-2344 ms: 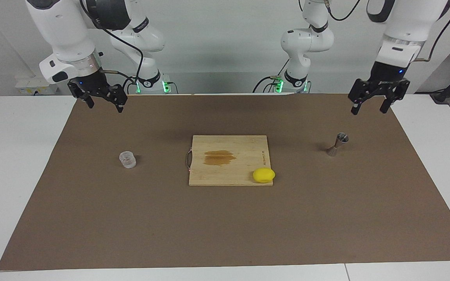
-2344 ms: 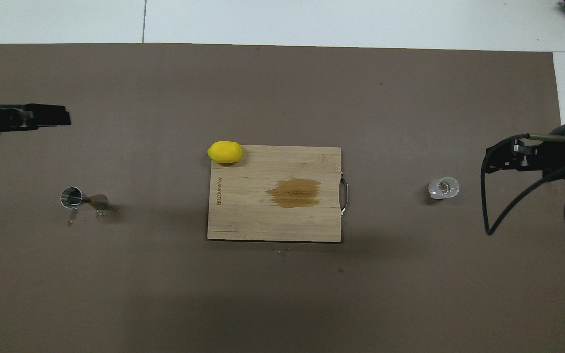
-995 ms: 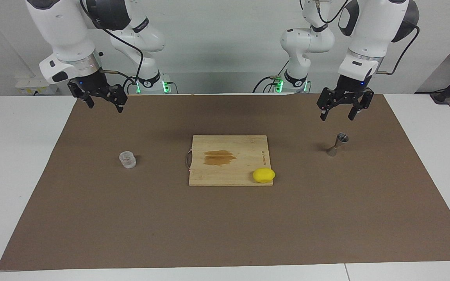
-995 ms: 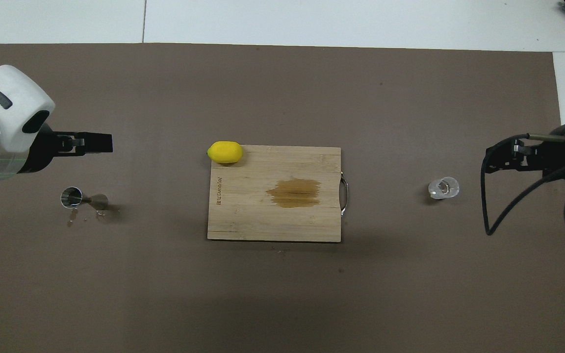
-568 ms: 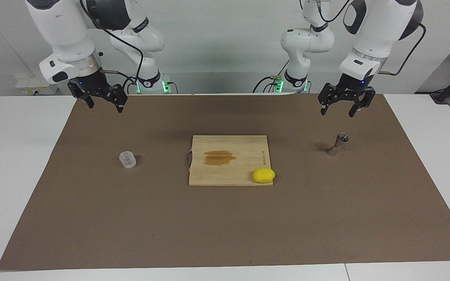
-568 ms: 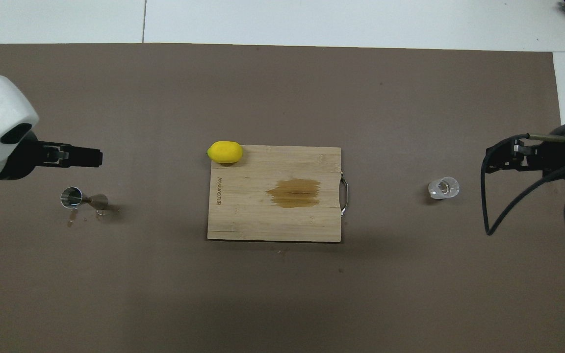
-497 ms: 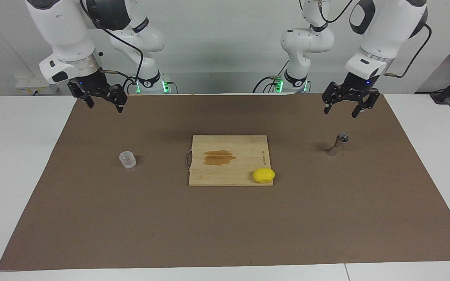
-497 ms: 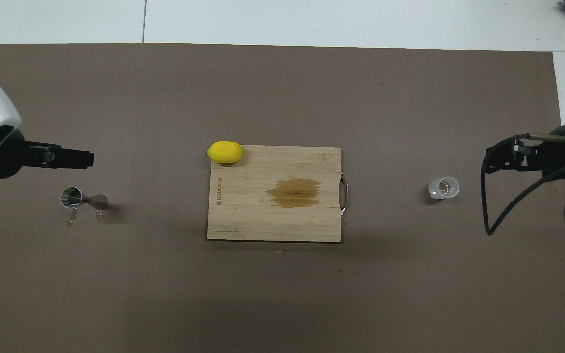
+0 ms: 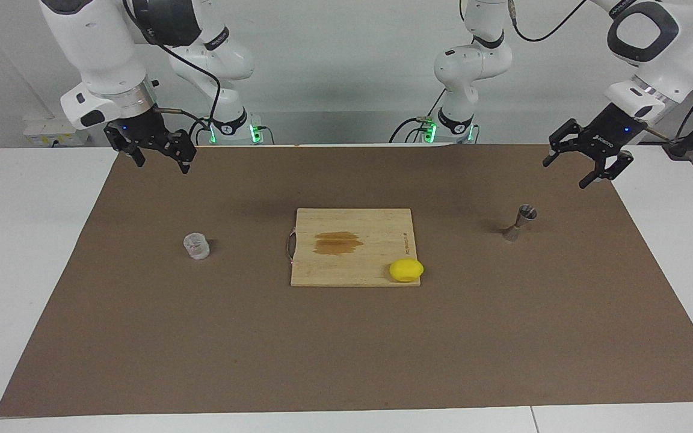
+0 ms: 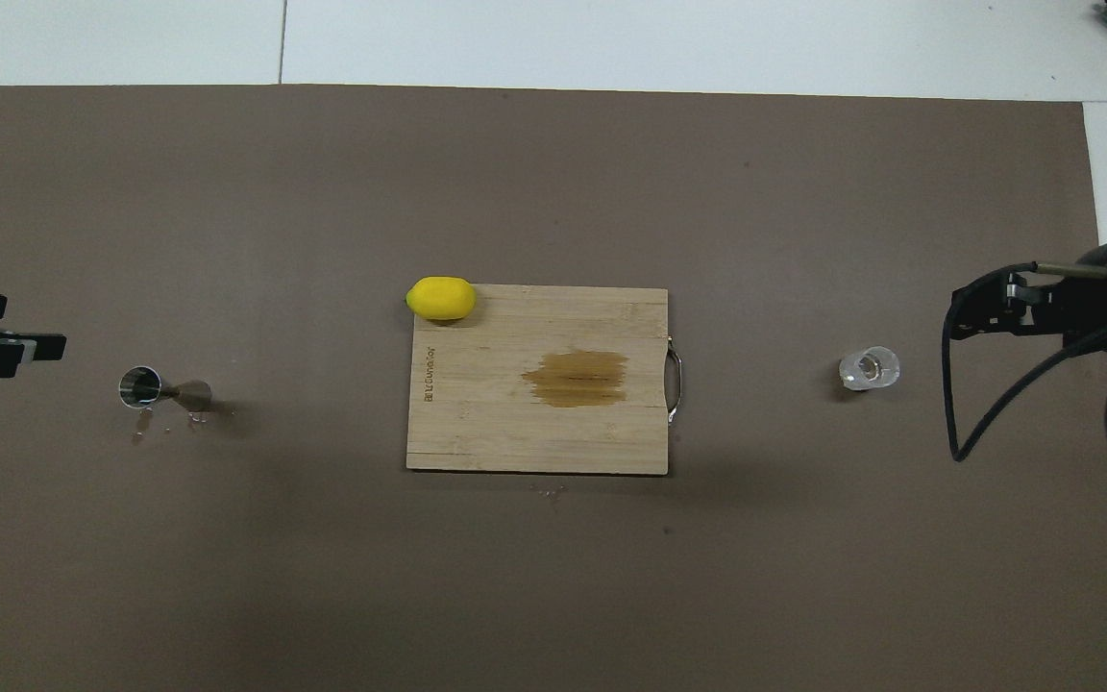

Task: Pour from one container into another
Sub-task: 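Open the left gripper and lower it around the dark metal cup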

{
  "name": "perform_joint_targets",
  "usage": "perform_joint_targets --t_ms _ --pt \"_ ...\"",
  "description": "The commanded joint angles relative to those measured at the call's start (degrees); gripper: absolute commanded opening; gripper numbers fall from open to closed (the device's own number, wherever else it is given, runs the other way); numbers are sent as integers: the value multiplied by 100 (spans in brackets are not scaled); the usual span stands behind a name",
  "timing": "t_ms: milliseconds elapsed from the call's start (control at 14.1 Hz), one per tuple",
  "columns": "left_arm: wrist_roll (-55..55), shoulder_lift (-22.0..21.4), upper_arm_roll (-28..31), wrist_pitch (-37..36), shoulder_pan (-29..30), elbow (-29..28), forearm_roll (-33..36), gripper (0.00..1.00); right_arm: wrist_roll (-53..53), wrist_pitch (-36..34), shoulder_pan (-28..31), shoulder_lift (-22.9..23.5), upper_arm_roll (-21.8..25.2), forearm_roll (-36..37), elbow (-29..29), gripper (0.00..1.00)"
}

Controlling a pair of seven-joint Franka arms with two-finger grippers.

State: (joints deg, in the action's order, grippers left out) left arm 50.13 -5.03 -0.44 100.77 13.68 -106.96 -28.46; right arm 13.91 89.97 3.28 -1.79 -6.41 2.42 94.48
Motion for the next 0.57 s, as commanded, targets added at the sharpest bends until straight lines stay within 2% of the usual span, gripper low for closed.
perform_joint_targets --t_ms 0,213,355,497 --pt "1503 536 -70 -450 581 192 -720 100 -99 -32 68 -67 -27 -75 27 99" --pt "3058 844 -70 -1066 1039 202 -1239 100 -99 -32 68 -67 -27 -83 27 99" --pt "3956 1204 -70 -1601 1363 237 -1853 100 -99 -32 68 -67 -27 -75 27 99" --pt "4713 1485 -70 -2015 1584 229 -2093 100 -99 -23 68 -67 -27 -75 27 99"
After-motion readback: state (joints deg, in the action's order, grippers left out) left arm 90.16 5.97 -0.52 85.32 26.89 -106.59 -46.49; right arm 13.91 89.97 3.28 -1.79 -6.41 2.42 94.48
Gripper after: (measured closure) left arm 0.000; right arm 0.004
